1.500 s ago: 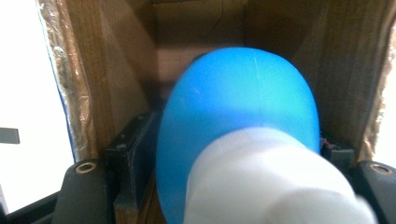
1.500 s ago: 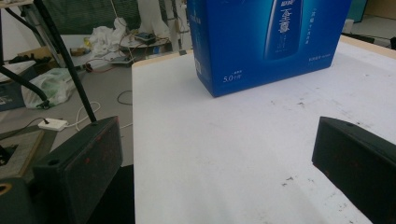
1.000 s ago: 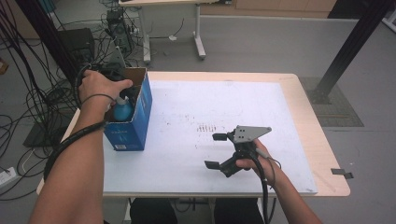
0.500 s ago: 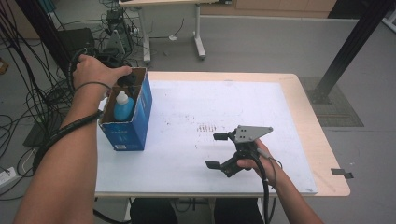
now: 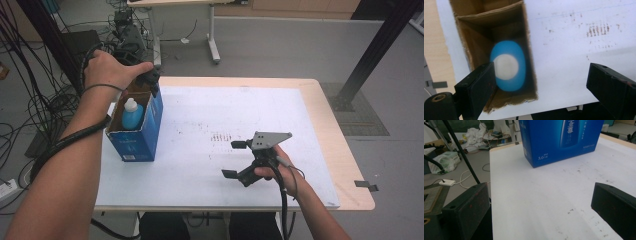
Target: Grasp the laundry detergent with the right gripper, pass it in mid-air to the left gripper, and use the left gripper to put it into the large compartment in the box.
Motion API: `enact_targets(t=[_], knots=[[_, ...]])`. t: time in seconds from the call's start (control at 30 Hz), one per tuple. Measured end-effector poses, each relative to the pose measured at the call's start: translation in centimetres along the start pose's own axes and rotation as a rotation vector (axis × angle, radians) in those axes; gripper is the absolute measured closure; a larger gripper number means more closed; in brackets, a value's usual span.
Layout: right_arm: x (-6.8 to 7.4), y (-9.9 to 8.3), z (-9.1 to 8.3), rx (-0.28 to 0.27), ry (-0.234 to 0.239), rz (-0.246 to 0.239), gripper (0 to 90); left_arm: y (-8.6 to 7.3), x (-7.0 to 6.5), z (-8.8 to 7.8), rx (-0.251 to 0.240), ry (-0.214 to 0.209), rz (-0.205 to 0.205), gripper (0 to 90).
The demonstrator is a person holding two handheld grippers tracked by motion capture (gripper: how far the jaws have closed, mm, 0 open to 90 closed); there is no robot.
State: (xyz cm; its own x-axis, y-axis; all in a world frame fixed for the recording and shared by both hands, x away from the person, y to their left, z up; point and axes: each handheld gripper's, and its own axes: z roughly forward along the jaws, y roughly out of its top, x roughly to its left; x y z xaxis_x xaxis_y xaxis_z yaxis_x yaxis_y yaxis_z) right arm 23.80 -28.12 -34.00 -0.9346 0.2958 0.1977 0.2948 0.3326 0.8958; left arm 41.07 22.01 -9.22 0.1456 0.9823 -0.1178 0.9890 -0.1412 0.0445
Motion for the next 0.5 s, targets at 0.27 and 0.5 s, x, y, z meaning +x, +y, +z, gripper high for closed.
enact_targets(t=[0.27,0.5], knots=[[-0.1,0.7,-0.6,0.041,-0.030,0.032,1.8,0.4,-1.7,0.1,0.021,-0.013,0.054,5.9],[-0.3,1.4,-1.5,0.080,-0.065,0.061,2.0,0.5,-4.0,0.6,0.037,-0.020,0.135,5.7]])
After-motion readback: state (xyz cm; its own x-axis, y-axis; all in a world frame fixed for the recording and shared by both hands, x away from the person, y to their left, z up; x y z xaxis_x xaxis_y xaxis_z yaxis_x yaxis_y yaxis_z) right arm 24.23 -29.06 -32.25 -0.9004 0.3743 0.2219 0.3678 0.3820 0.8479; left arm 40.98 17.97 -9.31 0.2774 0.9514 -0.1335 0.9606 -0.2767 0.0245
